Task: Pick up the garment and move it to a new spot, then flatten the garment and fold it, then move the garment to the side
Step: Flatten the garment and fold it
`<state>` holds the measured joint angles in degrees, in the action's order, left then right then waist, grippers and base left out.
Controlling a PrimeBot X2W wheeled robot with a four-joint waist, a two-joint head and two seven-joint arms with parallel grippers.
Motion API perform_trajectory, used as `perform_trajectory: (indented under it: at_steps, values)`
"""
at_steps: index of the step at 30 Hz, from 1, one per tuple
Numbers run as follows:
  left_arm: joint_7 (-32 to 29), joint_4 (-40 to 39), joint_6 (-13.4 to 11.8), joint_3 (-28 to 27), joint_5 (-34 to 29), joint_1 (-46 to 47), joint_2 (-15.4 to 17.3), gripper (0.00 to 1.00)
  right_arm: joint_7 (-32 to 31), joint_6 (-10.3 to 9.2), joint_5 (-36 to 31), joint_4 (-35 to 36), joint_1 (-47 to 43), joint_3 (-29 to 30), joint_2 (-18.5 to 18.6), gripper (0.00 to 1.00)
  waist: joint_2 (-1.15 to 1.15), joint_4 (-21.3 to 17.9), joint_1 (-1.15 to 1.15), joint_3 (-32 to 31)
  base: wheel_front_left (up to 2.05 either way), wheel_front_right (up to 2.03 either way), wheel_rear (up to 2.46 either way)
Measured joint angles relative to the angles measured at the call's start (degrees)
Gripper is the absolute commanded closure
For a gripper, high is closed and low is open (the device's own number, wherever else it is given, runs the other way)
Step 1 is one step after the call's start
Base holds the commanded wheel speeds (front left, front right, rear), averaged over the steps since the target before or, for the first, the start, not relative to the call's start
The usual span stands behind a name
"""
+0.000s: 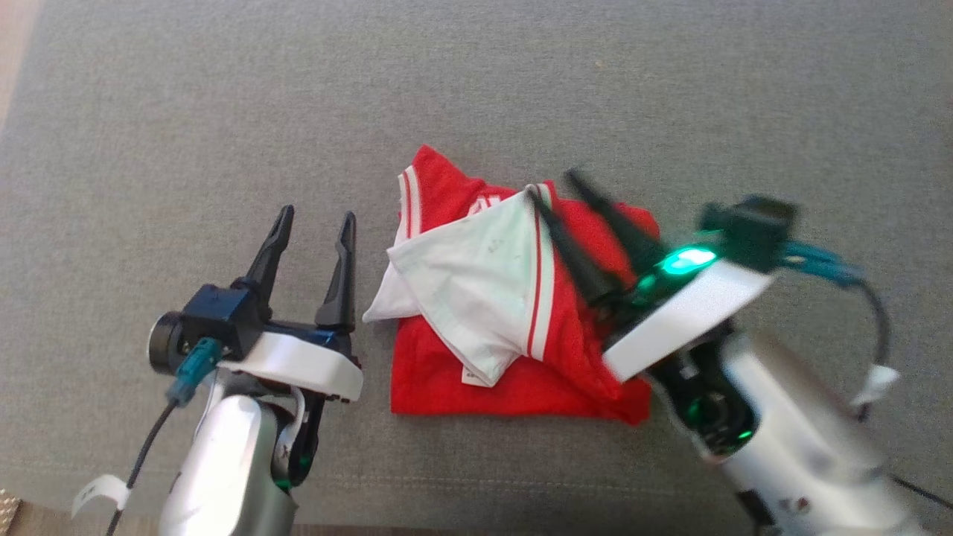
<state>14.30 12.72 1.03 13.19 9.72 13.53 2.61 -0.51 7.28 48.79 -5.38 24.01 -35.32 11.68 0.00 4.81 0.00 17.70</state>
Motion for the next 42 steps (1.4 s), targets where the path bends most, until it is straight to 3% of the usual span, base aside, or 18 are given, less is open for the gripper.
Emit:
perform_trajectory:
  at_steps: [3,9,15,21,28,42]
  values:
    - [0.00,-0.03,-0.01,-0.64,-0.07,-0.01,-0.01,0.00,2.89,0.00,-1.66,0.58,-0.14,2.81,1.26,0.00,0.00,-0.49,0.00,-0.18,0.00,0.00,0.00]
    - [0.00,-0.13,-0.01,-1.37,-0.60,-0.07,0.02,0.00,7.95,0.00,-6.48,1.05,-4.95,14.38,3.33,0.00,0.00,-1.91,0.00,-1.23,0.00,0.00,0.00]
    - [0.00,-0.18,-0.02,-2.81,-0.62,-0.75,0.38,0.00,9.09,0.00,-14.00,1.19,-11.50,27.20,3.76,0.00,0.00,-3.19,0.00,-2.84,0.00,0.00,0.00]
    - [0.00,-0.14,-0.05,-3.12,-0.66,-3.08,0.89,0.00,8.73,0.00,-24.36,3.72,-17.42,36.07,3.57,0.00,0.00,-4.33,0.00,-4.67,0.00,0.00,0.00]
    - [0.00,0.10,-0.10,-3.47,-0.66,-4.38,1.54,0.00,6.27,0.00,-29.24,7.61,-21.58,37.88,1.08,0.00,0.00,-4.93,0.00,-6.22,0.00,0.00,0.00]
    - [-0.01,0.53,-0.64,-3.22,-0.55,-5.52,2.01,0.00,4.08,0.00,-30.15,9.57,-22.34,37.75,0.21,0.00,0.00,-4.22,0.00,-6.78,0.00,0.00,0.00]
